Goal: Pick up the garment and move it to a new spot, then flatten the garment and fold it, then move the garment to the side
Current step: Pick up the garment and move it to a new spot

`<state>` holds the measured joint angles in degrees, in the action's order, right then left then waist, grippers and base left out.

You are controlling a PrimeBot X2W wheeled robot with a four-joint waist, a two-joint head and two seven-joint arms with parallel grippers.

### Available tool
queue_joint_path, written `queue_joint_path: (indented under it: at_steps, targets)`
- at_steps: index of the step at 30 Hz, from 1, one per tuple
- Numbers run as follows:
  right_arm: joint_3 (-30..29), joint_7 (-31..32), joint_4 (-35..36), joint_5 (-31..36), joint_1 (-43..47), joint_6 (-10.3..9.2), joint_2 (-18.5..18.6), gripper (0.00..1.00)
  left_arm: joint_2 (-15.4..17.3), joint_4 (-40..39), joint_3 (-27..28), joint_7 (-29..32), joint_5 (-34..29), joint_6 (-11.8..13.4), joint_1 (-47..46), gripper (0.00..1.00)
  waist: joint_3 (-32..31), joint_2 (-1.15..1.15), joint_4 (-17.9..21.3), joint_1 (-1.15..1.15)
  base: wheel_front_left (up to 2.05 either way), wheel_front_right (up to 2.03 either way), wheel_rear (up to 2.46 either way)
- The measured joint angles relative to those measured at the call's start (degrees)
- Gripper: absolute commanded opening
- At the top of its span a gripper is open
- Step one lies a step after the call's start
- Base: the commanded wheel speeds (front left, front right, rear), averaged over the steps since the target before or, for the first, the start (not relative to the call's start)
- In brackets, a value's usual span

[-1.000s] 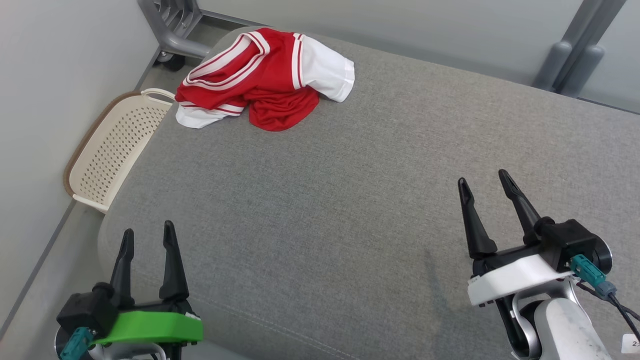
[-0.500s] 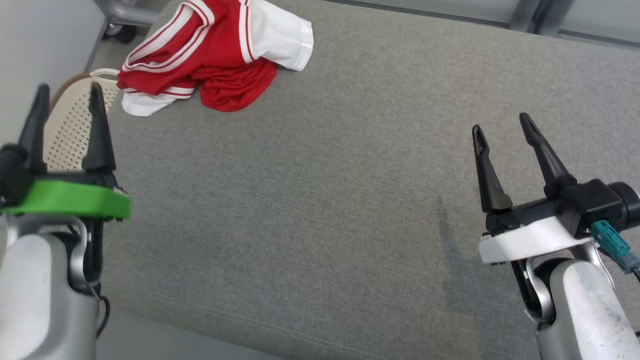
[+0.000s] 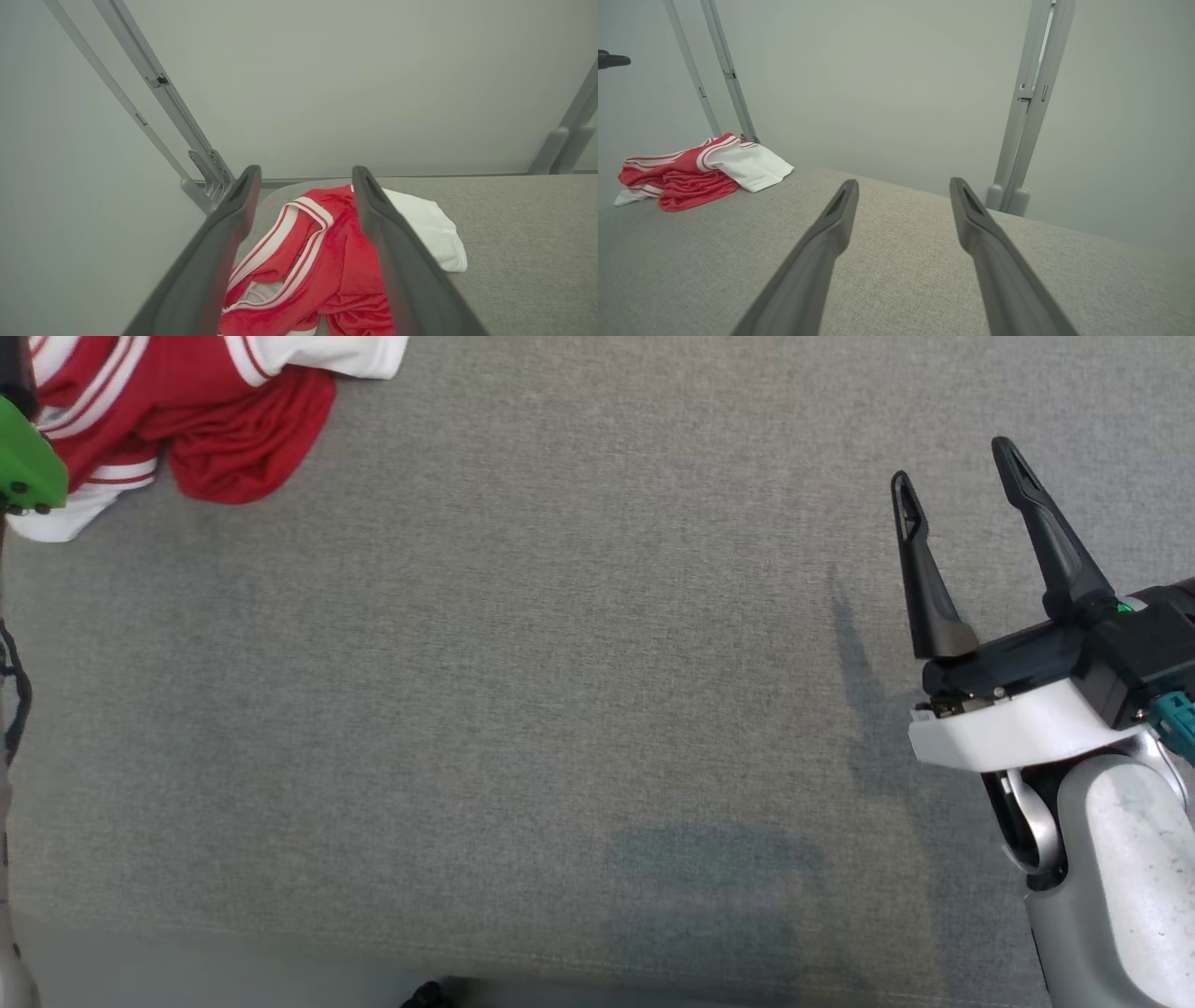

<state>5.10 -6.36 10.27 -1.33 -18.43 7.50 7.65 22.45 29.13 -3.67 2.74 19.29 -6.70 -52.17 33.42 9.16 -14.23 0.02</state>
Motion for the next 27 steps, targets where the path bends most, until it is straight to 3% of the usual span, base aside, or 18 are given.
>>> queue_joint_path:
  at_steps: [6, 14, 23, 24, 26, 27]
  targets:
    - [-1.2, 0.8, 2.4, 0.5, -1.0, 0.00, 1.2, 1.00, 2.0, 9.9, -1.4, 3.7, -0.3, 0.0, -6.2, 1.00, 5.5, 0.00, 3.7, 0.00, 0.00, 0.00, 0.00]
    - [-2.0, 1.7, 5.3, 1.2, -0.8, 0.00, 2.7, 1.00, 1.9, 20.5, -1.1, 2.4, 0.3, 1.0, -11.6, 1.00, 12.6, 0.00, 7.6, 0.00, 0.00, 0.00, 0.00]
    - [-1.2, 2.3, 6.3, 1.5, -1.4, 0.00, 2.9, 1.00, 1.5, 27.4, -1.1, 0.2, 1.3, 1.1, -14.1, 1.00, 15.7, 0.00, 9.3, -0.01, 0.00, 0.00, 0.00]
    - [-1.1, 2.3, 6.3, 1.5, -1.6, 0.00, 2.9, 1.00, 1.4, 28.0, -1.2, -0.1, 1.3, 1.1, -14.4, 0.87, 15.7, 0.01, 9.3, -0.01, 0.00, 0.00, 0.00]
    - [-1.1, 2.3, 6.2, 1.5, -1.7, 0.00, 2.9, 1.00, 1.3, 29.1, -1.5, -0.8, 1.4, 0.9, -14.6, 0.02, 15.5, 0.01, 9.3, -0.01, 0.00, 0.00, 0.00]
    - [-1.1, 2.2, 6.1, 1.5, -1.7, 0.00, 3.0, 1.00, 1.3, 29.7, -1.7, -1.0, 1.4, 0.8, -14.6, 0.00, 15.4, 0.01, 9.3, -0.01, 0.00, 0.00, 0.00]
